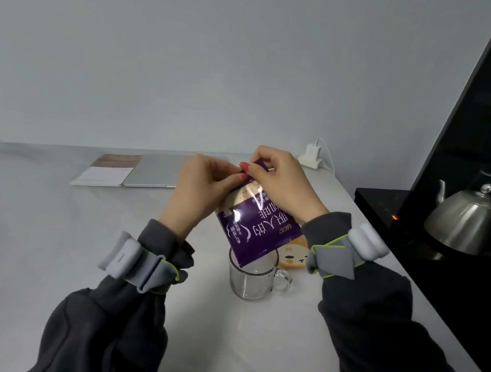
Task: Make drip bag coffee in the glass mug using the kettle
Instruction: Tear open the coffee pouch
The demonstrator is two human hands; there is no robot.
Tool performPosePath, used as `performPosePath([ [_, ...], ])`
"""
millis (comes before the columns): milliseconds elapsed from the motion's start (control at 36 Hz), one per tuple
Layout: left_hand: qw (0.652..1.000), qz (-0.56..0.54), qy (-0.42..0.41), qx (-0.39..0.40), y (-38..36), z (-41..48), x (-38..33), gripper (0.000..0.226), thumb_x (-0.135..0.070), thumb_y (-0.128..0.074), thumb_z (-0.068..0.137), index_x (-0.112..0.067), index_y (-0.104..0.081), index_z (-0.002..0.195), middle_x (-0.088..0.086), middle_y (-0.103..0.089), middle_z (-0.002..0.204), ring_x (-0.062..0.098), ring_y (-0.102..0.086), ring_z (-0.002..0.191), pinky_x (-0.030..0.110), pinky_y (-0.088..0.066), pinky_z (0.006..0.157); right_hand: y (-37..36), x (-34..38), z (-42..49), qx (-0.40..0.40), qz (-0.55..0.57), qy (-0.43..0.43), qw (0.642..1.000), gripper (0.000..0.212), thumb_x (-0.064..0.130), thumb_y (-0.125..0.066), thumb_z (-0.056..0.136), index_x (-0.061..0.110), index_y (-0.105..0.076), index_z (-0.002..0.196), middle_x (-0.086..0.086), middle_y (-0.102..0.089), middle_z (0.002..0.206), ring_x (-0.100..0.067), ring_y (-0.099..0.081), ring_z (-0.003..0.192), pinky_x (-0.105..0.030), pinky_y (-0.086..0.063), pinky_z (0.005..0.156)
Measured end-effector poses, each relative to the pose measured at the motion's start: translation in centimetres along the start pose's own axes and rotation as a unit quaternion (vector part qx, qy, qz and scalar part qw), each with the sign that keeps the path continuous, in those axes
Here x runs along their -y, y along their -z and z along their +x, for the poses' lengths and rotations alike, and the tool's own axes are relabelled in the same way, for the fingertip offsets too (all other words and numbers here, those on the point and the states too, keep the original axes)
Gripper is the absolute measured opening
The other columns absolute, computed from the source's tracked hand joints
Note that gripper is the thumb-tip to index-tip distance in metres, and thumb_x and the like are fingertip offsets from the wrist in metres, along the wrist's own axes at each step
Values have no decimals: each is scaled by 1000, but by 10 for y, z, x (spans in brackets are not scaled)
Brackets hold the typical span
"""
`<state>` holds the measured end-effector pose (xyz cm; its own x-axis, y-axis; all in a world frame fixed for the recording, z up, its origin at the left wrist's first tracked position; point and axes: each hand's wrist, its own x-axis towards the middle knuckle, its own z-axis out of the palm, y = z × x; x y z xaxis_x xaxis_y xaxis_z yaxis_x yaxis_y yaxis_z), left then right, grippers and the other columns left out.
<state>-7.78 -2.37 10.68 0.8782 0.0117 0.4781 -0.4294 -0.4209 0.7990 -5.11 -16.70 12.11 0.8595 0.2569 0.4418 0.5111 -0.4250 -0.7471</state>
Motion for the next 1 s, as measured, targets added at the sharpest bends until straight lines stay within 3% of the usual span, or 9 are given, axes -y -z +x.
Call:
performPosePath([
  [56, 996, 65, -56, -39, -4, 3, -2, 18, -16, -66, 86, -9, -74, 72, -9, -62, 47, -2, -52, 44, 20, -41, 47, -6, 2, 4, -50, -25, 18, 998, 23, 20, -59, 90, 7, -56, 72, -7, -60, 66, -23, -55, 70, -27, -40, 64],
  [194, 973, 137, -150, -108, -10, 9, 3, 22, -15, -61, 86, -6, -74, 71, 12, -63, 54, 19, -46, 48, 37, -40, 52, -22, 1, 13, -136, -40, 5, 990, 26, 15, -56, 90, 9, -48, 66, 8, -41, 54, -23, -42, 68, -28, -29, 60],
  [306, 960, 171, -171, -141, -11, 8, 12, 18, -14, -62, 85, -8, -74, 74, 10, -68, 60, 29, -60, 56, 39, -44, 55, -33, -1, 15, -156, 14, -25, 987, 32, 19, -59, 90, 9, -48, 62, 2, -44, 53, -26, -44, 68, -30, -32, 61],
  [444, 992, 19, -44, -115, 3, 10, 17, 23, -22, -74, 79, -11, -72, 99, 3, -74, 85, 10, -70, 76, 27, -55, 69, -25, -11, 13, -131, 138, -61, 980, 27, 29, -60, 90, 6, -61, 76, -19, -67, 77, -35, -66, 75, -46, -53, 73],
  [583, 972, -215, 89, -13, 10, 7, 21, 14, -10, -63, 87, -3, -69, 97, 4, -75, 82, 15, -71, 76, 22, -56, 69, -5, -25, 7, -108, 245, -111, 957, 22, 28, -54, 95, 11, -58, 82, -11, -66, 80, -21, -66, 69, -31, -54, 61],
  [750, 962, -244, 125, 15, 6, 9, 22, 19, -10, -63, 86, -4, -67, 68, 0, -68, 62, 12, -66, 65, 22, -55, 70, -3, -30, 2, -87, 255, -116, 956, 8, 18, -56, 94, 16, -62, 89, -8, -69, 87, -19, -68, 72, -26, -56, 59],
  [833, 962, -240, 129, 18, 6, 11, 22, 33, -12, -66, 84, -14, -67, 51, -2, -66, 58, 12, -66, 63, 23, -57, 71, -1, -34, 4, -71, 210, -92, 971, 19, 17, -62, 88, 20, -66, 107, -2, -67, 107, -19, -66, 98, -31, -57, 79],
  [917, 965, -229, 124, 27, 6, 13, 22, 20, -10, -65, 84, -8, -68, 64, -1, -68, 59, 12, -66, 62, 24, -56, 72, -3, -29, 9, -59, 85, -23, 994, 26, 36, -69, 82, 26, -70, 106, 13, -61, 111, -8, -57, 110, -30, -48, 95],
  [1000, 974, -196, 103, 43, 3, 13, 21, 13, -5, -60, 88, -3, -67, 78, -3, -69, 61, 10, -66, 62, 22, -55, 70, -8, -20, 14, -20, 33, -3, 999, 19, 35, -72, 79, 26, -74, 96, 11, -68, 102, -8, -62, 101, -38, -47, 97],
])
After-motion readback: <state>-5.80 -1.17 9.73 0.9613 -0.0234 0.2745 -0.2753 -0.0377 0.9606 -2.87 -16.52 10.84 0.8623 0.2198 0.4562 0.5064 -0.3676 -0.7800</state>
